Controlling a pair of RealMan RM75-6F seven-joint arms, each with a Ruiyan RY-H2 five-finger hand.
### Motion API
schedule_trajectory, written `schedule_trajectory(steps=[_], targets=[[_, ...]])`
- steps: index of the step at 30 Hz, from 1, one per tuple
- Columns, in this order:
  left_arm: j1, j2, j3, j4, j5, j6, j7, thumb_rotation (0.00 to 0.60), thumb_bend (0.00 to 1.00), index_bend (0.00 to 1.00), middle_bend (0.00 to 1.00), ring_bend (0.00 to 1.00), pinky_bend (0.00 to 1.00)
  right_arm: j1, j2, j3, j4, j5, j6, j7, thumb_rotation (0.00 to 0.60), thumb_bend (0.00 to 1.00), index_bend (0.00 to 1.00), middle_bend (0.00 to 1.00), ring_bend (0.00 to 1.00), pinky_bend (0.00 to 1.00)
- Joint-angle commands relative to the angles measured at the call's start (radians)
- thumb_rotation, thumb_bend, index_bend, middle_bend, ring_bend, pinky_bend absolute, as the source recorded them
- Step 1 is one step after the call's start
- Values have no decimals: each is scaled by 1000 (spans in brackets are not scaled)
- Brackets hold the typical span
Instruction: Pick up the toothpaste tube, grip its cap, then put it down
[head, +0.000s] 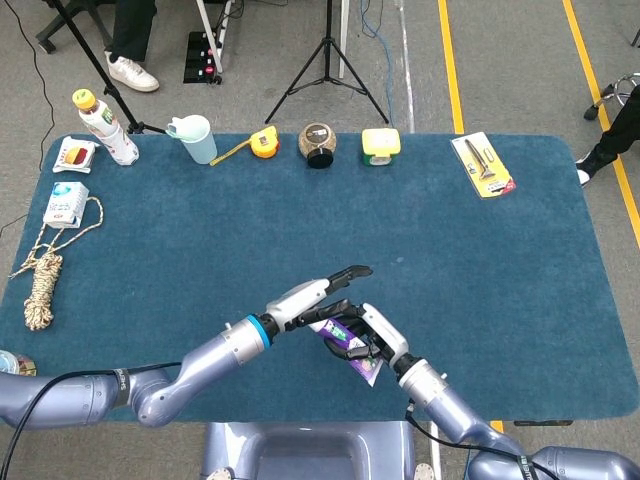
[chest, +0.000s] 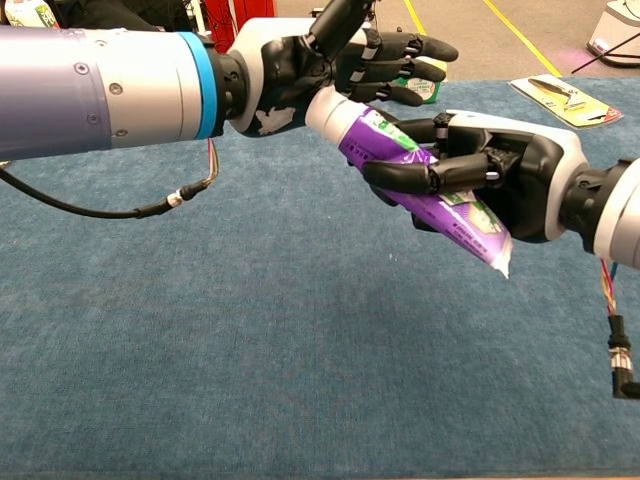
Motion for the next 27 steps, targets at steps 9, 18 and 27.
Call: schedule_trajectory(steps=[9, 18, 27], targets=[[-28, -38, -10, 17, -54, 2, 50, 0, 0, 0, 0, 0, 78, -8, -1, 18, -12, 33, -8, -50, 600, 596, 871, 965, 1000, 1000], [-44, -69, -18, 22, -83, 18, 89, 0, 0, 0, 0, 0, 73, -13, -10, 31, -22, 54, -11, -81, 600, 599, 871, 965, 1000, 1000], [-47, -65, -16, 16, -103, 36, 135, 0, 0, 0, 0, 0, 72, -21, -8, 37, -14, 71, -16, -107, 600, 599, 871, 965, 1000, 1000]])
